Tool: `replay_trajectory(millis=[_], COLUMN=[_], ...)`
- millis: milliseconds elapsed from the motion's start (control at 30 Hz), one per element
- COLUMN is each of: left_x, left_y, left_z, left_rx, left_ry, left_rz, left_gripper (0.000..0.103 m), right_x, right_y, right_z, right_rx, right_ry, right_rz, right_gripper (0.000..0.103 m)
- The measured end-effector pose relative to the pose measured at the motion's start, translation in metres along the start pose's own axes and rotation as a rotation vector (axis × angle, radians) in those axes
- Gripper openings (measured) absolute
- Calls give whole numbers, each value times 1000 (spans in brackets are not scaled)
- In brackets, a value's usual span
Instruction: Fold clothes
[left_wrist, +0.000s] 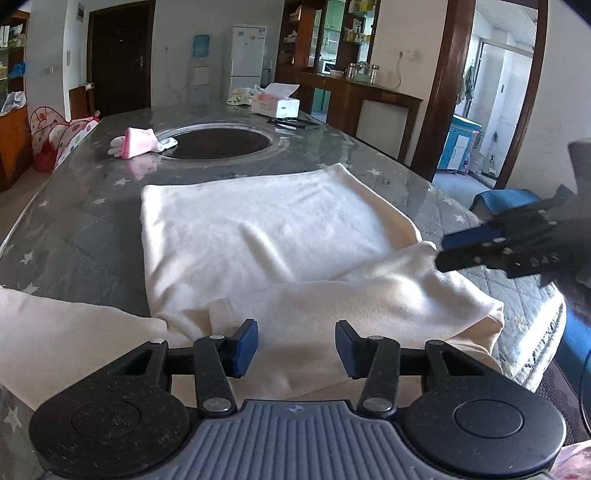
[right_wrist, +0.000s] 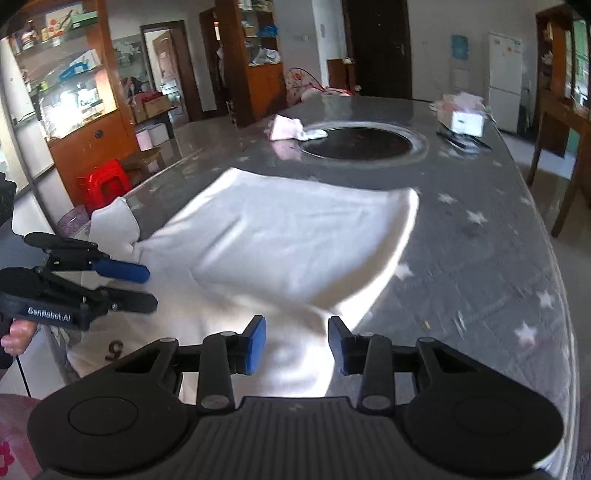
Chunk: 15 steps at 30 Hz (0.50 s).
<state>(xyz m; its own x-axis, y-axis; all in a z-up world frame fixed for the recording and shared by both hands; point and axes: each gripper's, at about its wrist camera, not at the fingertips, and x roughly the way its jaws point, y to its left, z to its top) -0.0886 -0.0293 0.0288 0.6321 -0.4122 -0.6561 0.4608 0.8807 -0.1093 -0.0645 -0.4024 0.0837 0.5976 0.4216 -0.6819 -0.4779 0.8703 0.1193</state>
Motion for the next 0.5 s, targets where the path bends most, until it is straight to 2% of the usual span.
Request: replay_trajectory(millis=[33, 100, 300, 500], left_x=[-1, -3, -10, -9], left_y=[0, 2, 4, -4], left_z=[-1, -2, -4, 5], left_rx=[2, 5, 21, 24], left_ry=[1, 2, 10, -9], left_rz=[2, 5, 17, -4], left_gripper=[49, 48, 47, 48], right_x=[6, 19, 31, 31], right_y=[3, 8, 11, 33], right_z=[1, 2, 7, 21], right_rx=[-18, -53, -73, -139], right_ry=[5, 16, 20, -5], right_rz=[-12, -36, -87, -17], right_gripper=[36, 26, 20, 21])
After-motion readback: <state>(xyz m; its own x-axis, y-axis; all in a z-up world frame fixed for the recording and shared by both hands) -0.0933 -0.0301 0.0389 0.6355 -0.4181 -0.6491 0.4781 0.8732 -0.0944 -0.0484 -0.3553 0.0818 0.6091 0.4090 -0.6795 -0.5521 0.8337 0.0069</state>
